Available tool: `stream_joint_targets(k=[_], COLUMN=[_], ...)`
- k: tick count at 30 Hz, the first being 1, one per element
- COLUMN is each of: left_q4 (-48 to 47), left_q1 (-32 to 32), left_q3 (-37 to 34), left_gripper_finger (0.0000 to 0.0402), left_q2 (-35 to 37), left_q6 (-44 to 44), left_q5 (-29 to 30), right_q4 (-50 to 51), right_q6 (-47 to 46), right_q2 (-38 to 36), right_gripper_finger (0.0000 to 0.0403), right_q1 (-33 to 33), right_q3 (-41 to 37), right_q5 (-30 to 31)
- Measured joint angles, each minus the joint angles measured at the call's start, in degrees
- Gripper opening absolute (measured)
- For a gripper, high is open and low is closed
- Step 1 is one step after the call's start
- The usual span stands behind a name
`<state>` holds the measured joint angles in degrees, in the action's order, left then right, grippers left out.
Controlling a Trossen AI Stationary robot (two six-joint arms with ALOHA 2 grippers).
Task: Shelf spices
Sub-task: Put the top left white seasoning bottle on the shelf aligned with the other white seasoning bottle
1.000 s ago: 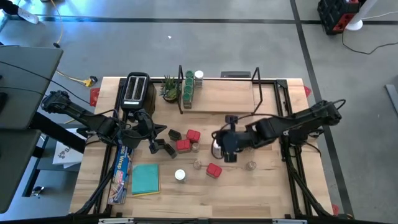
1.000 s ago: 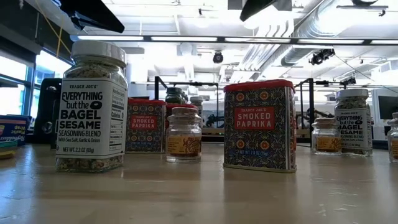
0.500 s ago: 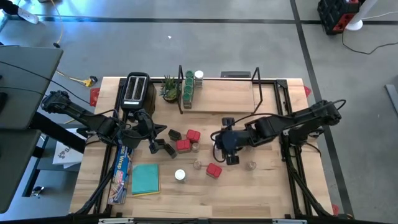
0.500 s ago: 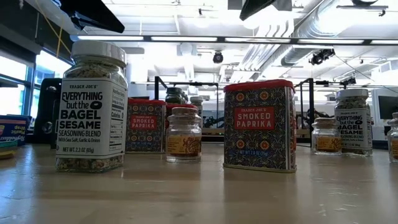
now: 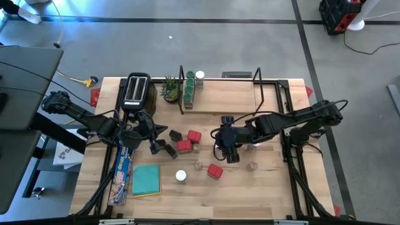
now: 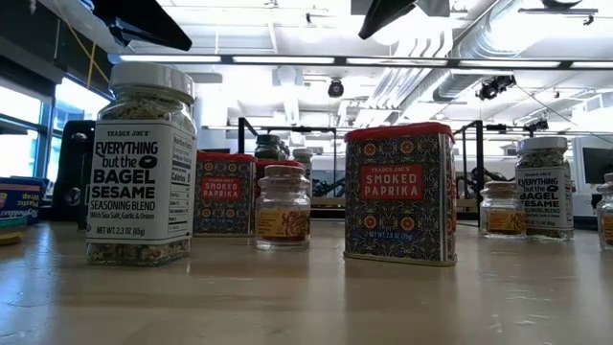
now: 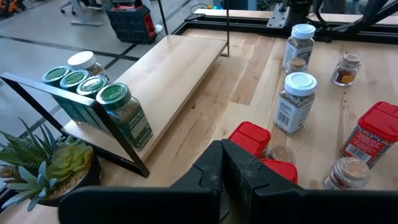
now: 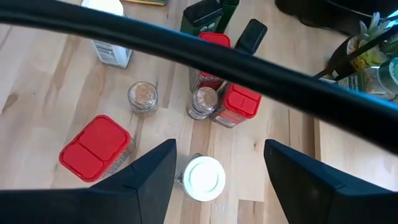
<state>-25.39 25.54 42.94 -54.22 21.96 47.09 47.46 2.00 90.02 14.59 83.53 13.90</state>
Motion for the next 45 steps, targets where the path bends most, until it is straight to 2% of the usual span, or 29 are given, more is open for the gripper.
stream_joint_targets(k=[8, 16, 21, 27, 33, 45], left_q4=[-0.01, -0.02, 0.02, -0.04, -0.04, -0.11], left_q1=[0.00, -0.02, -0.02, -0.02, -0.02, -0.02], left_q3=[-0.01, -0.02, 0.00, -0.01, -0.02, -0.02], left_gripper_finger=[0.0003, 0.0003, 0.0003, 0.0003, 0.0003, 0.0003], left_q2=[0.01, 0.01, 0.00, 0.01, 0.01, 0.00], left_q6=[0.00, 0.28, 0.31, 0.44, 0.44, 0.44], left_q5=[0.00, -0.02, 0.00, -0.02, -0.02, -0.24], right_q4=[-0.86, -0.57, 2.60, 6.32, 6.51, 6.21], right_q6=[3.50, 10.28, 13.48, 21.30, 33.49, 35.54], right_q2=[1.74, 6.00, 7.91, 10.39, 12.55, 15.01], right_gripper_finger=[0.0244, 0.0294, 0.0314, 0.0317, 0.0317, 0.0312], right_q1=[-1.49, -3.28, -5.33, -6.38, -6.36, -6.71], right_q3=[0.00, -0.02, -0.02, -0.02, -0.02, -0.02], right_q5=[-3.82, -6.43, -10.56, -10.93, -10.26, -10.30])
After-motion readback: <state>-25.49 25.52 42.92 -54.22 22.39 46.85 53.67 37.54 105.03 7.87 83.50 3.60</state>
